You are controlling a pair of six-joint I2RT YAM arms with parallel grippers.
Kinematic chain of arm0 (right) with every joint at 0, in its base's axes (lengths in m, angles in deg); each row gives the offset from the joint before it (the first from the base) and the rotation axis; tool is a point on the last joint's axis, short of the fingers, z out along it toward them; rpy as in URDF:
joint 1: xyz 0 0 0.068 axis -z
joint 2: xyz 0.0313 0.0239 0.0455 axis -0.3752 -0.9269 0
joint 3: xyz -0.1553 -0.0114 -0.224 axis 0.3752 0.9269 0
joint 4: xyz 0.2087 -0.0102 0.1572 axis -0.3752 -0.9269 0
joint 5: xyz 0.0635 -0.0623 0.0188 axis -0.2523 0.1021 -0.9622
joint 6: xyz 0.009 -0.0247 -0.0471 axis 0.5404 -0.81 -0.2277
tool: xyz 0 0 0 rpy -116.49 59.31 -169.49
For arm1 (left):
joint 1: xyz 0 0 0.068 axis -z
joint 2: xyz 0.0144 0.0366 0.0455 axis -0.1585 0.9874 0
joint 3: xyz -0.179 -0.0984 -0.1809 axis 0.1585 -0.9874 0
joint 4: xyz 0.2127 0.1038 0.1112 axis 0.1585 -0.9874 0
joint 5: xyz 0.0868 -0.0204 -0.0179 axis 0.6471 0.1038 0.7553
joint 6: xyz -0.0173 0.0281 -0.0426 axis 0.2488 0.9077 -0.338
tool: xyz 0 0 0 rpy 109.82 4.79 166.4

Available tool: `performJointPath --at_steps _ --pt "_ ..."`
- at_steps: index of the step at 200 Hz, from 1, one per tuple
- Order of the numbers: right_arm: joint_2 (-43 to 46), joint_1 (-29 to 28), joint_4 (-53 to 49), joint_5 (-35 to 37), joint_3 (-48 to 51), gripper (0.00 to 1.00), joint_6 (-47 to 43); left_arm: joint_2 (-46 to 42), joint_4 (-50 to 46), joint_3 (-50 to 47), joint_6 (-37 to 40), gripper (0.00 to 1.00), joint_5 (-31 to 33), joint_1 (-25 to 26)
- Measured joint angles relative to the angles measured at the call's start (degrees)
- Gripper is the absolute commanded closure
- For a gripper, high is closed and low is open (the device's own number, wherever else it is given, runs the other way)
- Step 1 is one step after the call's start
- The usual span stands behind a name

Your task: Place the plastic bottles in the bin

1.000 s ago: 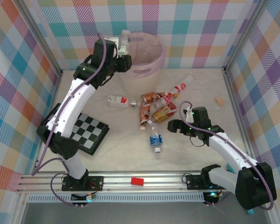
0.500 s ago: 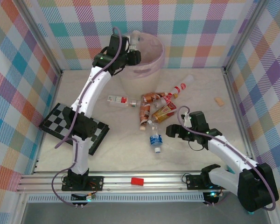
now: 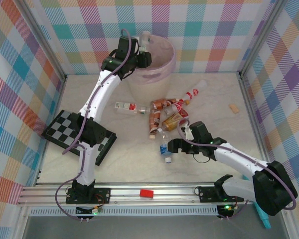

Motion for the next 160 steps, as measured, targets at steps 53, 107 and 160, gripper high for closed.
performJointPath --at_steps 53,107,160 --pt "-1.73 -1.51 0.37 1.36 -0.66 0.06 0.37 0.07 1.14 0.11 0.15 0.17 -0.85 -0.15" --pt "-4.57 -4.98 0.31 4.17 -3.93 0.06 0.92 0.07 1.64 0.13 0.0 0.17 -1.4 -0.28" --pt "-10.25 -9.86 -1.05 9.01 -7.74 0.07 1.75 0.07 2.03 0.13 -0.02 0.13 -2.93 -0.46"
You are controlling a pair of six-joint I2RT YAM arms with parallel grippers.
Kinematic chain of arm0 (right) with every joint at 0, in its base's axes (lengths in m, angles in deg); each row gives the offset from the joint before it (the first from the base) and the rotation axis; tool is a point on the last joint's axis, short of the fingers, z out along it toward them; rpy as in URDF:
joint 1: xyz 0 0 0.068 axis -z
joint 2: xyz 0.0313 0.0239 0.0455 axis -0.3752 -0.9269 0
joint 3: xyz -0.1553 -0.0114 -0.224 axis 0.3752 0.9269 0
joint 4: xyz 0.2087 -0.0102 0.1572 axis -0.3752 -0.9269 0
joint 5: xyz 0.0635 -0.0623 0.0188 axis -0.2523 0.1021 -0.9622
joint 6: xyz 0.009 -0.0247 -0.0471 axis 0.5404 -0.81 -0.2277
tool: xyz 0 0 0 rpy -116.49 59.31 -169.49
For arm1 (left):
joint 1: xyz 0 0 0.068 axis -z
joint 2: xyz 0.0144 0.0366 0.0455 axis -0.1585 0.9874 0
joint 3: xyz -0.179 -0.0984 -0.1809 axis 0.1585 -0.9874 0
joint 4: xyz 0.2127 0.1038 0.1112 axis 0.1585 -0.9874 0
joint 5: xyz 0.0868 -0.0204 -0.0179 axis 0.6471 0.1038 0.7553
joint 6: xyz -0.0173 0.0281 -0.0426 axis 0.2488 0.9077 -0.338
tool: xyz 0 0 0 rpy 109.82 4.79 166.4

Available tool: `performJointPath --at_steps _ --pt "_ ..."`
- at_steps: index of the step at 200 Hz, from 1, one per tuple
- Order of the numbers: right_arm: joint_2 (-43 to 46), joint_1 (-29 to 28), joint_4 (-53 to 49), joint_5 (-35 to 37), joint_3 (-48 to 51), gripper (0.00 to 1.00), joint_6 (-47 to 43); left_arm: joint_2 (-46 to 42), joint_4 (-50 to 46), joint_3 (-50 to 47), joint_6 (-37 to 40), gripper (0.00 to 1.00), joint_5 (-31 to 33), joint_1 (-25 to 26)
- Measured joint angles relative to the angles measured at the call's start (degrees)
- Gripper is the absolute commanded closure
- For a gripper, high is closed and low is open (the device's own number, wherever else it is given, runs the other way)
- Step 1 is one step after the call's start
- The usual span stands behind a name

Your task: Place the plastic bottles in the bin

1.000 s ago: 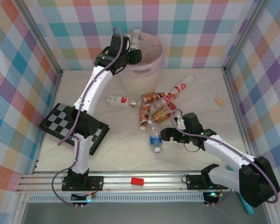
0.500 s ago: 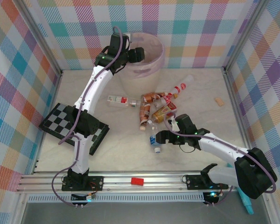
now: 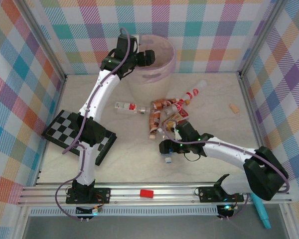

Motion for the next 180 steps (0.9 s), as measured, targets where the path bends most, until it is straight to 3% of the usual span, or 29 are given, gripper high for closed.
performJointPath --at_steps 58,87,113,140,180 --pt "-8.31 -2.54 -1.77 4.42 -4.22 0.11 0.39 -2.03 -0.79 -0.35 1.36 0.09 -1.44 -0.02" --pt "-10.08 -3.08 -2.27 5.92 -5.35 0.13 1.4 -7.43 -1.97 -1.29 2.86 0.09 -1.73 0.0" --pt "-11.21 -3.39 -2.27 6.69 -6.4 0.23 2.03 -14.45 -2.12 -3.93 4.07 0.09 -2.08 0.0" --pt "-11.87 -3.54 -2.47 7.15 -7.3 0.31 2.67 -26.56 -0.17 -17.0 4.87 0.1 -2.05 0.0" --pt "-11.85 -3.54 -4.02 7.67 -7.93 0.36 2.71 -46.64 5.77 -46.1 3.78 0.11 0.22 0.04"
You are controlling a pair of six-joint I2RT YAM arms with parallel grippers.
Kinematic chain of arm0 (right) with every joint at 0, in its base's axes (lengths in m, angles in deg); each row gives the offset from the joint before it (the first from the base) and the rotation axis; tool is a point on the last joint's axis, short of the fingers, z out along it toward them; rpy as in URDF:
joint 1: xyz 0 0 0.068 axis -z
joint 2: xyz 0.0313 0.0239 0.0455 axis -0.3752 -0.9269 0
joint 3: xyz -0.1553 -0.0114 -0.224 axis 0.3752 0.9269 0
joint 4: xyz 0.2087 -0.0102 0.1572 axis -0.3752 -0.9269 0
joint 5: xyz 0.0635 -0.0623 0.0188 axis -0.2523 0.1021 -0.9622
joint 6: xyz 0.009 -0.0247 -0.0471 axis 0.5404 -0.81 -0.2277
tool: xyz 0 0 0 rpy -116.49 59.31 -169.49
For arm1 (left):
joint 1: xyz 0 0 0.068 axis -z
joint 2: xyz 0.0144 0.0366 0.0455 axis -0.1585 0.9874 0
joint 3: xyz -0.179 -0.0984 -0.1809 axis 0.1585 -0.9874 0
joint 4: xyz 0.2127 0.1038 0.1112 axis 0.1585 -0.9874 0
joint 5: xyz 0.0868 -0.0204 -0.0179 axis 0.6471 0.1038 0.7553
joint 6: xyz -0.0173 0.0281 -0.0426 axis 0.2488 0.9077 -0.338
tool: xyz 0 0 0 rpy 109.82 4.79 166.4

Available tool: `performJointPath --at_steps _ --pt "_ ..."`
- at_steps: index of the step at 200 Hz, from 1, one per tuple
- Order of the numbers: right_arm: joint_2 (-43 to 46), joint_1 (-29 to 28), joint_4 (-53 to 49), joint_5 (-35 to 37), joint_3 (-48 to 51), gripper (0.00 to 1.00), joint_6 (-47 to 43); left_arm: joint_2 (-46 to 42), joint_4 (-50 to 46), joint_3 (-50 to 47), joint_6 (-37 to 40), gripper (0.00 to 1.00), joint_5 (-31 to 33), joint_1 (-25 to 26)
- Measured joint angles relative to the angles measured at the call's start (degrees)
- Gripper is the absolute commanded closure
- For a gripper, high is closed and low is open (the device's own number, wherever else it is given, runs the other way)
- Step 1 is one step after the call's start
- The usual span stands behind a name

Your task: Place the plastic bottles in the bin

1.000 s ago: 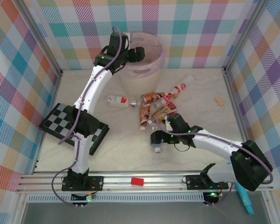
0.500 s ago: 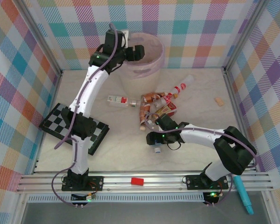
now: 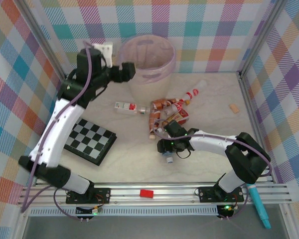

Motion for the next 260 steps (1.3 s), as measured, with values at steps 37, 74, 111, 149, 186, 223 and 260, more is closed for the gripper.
performJointPath --at_steps 37,74,111,149,186,223,260 --pt "0.26 0.0 -2.73 0.13 -0.7 0.38 -0.68 -13.68 5.03 -23.1 -4.87 0.11 2.05 0.0" --pt "0.48 0.0 -5.07 0.13 -1.49 0.41 -1.66 -20.59 8.07 -39.41 -10.69 0.11 2.4 0.57" --pt "3.04 0.0 -7.54 0.22 -1.62 0.42 -1.66 -19.8 13.29 -51.98 -16.31 0.11 1.55 2.82" --pt "7.37 0.0 -12.59 1.2 -3.45 0.43 -1.68 -15.93 18.58 -55.93 -19.12 0.1 0.9 4.9" --pt "12.5 0.0 -19.12 2.89 -8.28 0.44 -2.51 -13.81 22.84 -55.93 -19.91 0.09 0.96 6.69" --pt "15.06 0.24 -26.14 5.31 -15.78 0.46 -6.25 -11.43 24.28 -55.91 -19.82 0.09 1.05 7.61" --pt "14.75 2.12 -31.93 6.47 -25.55 0.48 -11.82 -10.36 24.3 -55.91 -19.61 0.08 1.6 9.16"
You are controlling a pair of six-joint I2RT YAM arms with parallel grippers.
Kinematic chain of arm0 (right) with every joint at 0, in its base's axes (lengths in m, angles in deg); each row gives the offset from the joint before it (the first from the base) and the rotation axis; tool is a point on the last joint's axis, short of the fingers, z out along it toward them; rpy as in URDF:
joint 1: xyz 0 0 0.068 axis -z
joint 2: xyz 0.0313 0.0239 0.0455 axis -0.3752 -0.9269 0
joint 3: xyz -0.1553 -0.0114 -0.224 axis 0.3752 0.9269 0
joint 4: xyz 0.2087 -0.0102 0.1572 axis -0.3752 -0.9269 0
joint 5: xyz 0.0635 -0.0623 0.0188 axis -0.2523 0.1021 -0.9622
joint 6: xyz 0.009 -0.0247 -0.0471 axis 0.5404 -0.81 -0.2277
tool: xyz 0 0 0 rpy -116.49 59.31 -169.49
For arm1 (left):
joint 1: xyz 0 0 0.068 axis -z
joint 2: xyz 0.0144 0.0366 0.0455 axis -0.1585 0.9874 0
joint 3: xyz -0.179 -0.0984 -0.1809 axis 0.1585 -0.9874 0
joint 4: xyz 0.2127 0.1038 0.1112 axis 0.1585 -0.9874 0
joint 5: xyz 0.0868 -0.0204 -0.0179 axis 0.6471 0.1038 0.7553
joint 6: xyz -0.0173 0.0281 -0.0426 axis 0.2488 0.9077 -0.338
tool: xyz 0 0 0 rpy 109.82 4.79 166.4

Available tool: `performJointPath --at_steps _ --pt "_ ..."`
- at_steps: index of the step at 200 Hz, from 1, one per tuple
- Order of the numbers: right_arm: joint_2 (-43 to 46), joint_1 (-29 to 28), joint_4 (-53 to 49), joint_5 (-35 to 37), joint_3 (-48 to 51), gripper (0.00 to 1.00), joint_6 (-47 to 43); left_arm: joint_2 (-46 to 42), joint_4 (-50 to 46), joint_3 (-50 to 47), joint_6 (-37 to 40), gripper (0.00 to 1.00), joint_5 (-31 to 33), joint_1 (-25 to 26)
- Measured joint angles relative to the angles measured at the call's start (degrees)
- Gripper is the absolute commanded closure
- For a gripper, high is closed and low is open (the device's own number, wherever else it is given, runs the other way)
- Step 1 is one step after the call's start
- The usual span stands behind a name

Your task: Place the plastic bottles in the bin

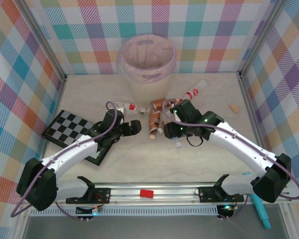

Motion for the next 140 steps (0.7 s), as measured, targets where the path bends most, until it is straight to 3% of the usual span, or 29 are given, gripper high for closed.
performJointPath --at_steps 69,140 --pt "-8.39 5.2 -3.78 0.96 -20.15 0.49 -10.62 0.68 0.04 0.0 0.35 0.08 1.33 4.26" --pt "-29.66 12.96 -4.2 -1.7 -52.61 0.5 -17.99 0.68 -0.13 0.02 0.79 0.07 3.02 6.25"
